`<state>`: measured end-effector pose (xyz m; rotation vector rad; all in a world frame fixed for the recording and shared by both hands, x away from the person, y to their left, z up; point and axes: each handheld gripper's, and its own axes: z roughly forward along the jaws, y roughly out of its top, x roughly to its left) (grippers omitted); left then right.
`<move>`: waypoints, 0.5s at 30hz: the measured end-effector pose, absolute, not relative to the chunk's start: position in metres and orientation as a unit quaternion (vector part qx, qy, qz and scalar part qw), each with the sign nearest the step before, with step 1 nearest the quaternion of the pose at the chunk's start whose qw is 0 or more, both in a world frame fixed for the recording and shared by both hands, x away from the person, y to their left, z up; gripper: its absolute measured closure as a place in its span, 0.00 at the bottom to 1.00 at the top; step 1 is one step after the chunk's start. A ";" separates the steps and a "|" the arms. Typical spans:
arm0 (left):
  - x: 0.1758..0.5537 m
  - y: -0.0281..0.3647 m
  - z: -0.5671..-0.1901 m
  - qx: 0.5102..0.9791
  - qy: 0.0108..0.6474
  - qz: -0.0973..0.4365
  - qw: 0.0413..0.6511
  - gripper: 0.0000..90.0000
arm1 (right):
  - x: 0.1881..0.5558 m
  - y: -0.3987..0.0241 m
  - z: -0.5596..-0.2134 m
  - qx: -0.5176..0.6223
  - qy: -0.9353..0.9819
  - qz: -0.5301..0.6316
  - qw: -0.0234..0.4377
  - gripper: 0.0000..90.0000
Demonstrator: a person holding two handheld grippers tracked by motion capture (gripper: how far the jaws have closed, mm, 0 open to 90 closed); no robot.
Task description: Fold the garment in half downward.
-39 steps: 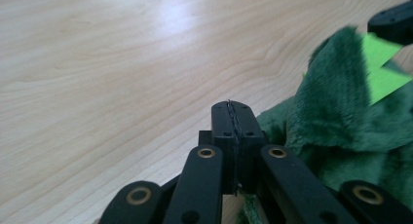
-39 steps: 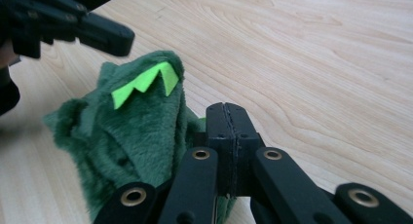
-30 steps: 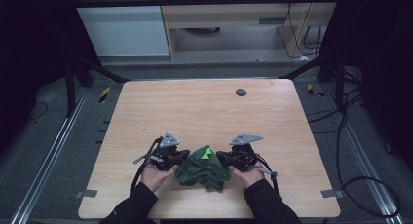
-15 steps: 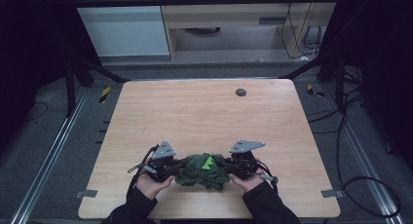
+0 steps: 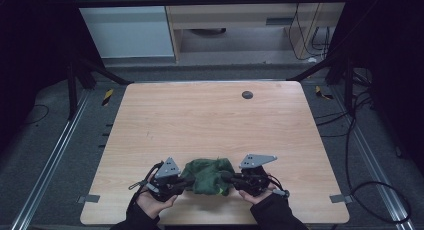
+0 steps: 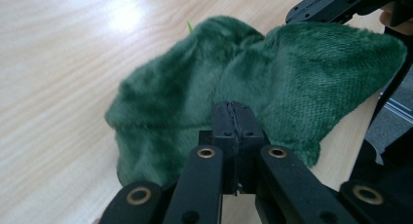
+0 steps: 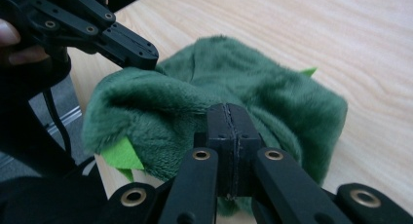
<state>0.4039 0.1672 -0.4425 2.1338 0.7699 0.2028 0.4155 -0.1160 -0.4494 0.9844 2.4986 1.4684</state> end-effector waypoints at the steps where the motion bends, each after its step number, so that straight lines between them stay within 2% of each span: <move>1: 0.403 0.168 -0.444 0.852 0.307 0.079 0.417 1.00 | 0.415 -0.117 -0.450 0.322 0.816 0.478 0.040 1.00; 8: 0.401 0.169 -0.448 0.853 0.312 0.078 0.411 1.00 | 0.407 -0.123 -0.451 0.324 0.816 0.478 0.035 0.99; 15: 0.404 0.169 -0.439 0.845 0.315 0.095 0.421 1.00 | 0.413 -0.128 -0.442 0.332 0.801 0.495 0.059 1.00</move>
